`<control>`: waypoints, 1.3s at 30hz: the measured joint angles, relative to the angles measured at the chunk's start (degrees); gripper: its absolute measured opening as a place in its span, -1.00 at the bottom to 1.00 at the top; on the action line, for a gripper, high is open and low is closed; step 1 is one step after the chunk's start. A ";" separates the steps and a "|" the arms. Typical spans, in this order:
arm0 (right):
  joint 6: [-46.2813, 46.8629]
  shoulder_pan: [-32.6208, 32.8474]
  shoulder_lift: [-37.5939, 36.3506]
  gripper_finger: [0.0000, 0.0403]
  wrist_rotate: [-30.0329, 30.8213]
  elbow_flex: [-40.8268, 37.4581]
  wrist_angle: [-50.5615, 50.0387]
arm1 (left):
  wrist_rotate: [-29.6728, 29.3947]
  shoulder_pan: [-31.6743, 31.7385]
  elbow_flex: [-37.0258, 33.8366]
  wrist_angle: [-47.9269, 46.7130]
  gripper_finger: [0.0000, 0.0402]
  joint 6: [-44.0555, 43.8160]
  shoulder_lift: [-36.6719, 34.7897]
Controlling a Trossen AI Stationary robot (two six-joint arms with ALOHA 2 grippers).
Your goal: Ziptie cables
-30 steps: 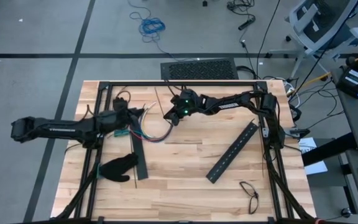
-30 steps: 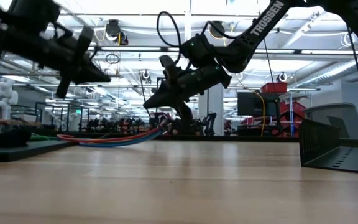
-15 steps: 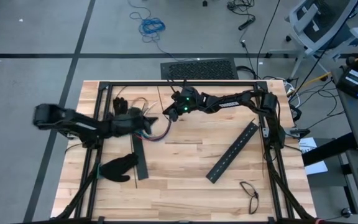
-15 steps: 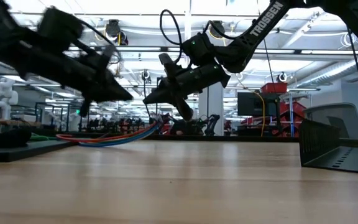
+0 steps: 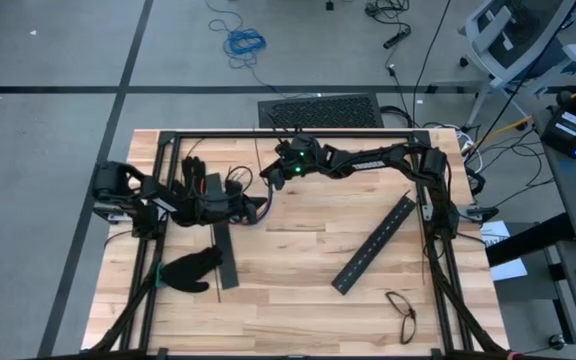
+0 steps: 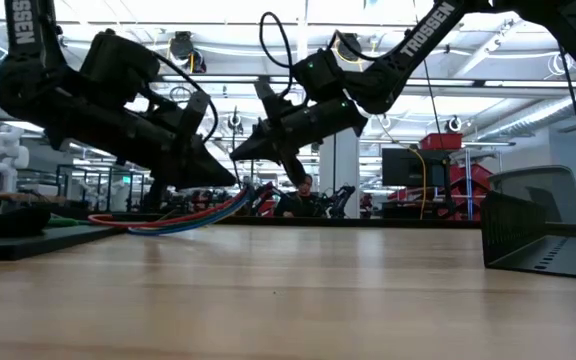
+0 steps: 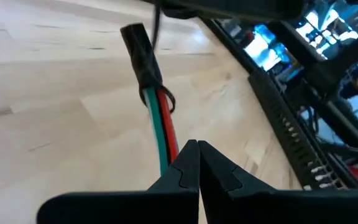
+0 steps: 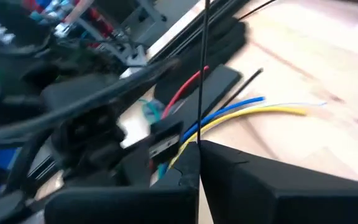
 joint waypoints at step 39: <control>-18.16 -0.13 0.02 -1.00 -10.21 -0.02 -15.52 | -29.71 -12.23 16.17 -17.35 -0.99 -7.78 15.75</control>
